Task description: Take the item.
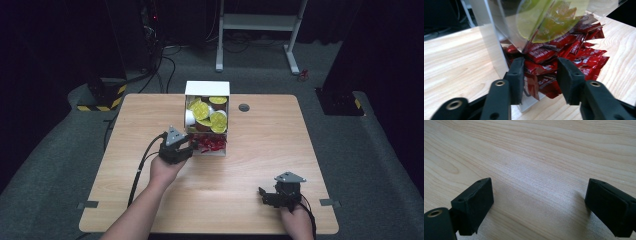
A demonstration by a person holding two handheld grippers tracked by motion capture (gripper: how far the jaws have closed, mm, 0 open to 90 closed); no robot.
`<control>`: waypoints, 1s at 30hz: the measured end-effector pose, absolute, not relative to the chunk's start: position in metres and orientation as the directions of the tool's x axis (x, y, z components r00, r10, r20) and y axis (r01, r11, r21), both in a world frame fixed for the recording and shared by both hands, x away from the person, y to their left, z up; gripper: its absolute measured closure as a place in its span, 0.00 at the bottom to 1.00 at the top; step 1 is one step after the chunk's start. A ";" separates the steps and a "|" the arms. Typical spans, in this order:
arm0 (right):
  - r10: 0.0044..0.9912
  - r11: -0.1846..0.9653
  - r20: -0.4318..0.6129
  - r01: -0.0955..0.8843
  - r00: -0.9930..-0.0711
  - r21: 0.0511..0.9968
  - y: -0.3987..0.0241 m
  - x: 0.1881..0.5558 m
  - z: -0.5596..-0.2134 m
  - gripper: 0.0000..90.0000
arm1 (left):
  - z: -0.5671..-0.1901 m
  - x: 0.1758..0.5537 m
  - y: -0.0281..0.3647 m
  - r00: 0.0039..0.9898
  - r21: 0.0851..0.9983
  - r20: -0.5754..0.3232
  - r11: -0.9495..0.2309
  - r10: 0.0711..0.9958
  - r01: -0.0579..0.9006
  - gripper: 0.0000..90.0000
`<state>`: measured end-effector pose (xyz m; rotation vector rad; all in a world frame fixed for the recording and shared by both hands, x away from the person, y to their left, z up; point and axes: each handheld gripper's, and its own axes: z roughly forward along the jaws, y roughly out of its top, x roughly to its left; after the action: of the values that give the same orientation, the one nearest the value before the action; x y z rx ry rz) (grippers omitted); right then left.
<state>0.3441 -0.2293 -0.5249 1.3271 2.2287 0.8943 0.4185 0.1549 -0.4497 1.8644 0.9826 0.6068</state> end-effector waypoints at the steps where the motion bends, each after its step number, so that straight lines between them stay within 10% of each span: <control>1: 0.881 0.346 -0.012 0.629 -0.472 0.696 -0.229 0.344 -0.525 0.09 | -0.450 0.418 0.156 0.557 0.891 0.011 -0.261 0.830 0.372 0.70; 13: 0.881 0.346 -0.012 0.629 -0.472 0.696 -0.229 0.344 -0.525 0.09 | -0.447 0.403 0.159 0.542 0.903 0.007 -0.238 0.841 0.357 0.81; 24: 0.881 0.346 -0.011 0.629 -0.473 0.696 -0.229 0.344 -0.525 0.09 | -0.450 0.407 0.153 0.537 0.889 0.050 -0.283 0.842 0.360 0.37; 30: 0.881 0.346 -0.011 0.629 -0.473 0.696 -0.229 0.344 -0.525 0.09 | -0.454 0.412 0.153 0.553 0.888 0.020 -0.269 0.833 0.374 0.42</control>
<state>0.3440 -0.2292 -0.5248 1.3267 2.2293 0.8948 0.4115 0.1530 -0.4544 1.8643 0.9858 0.6244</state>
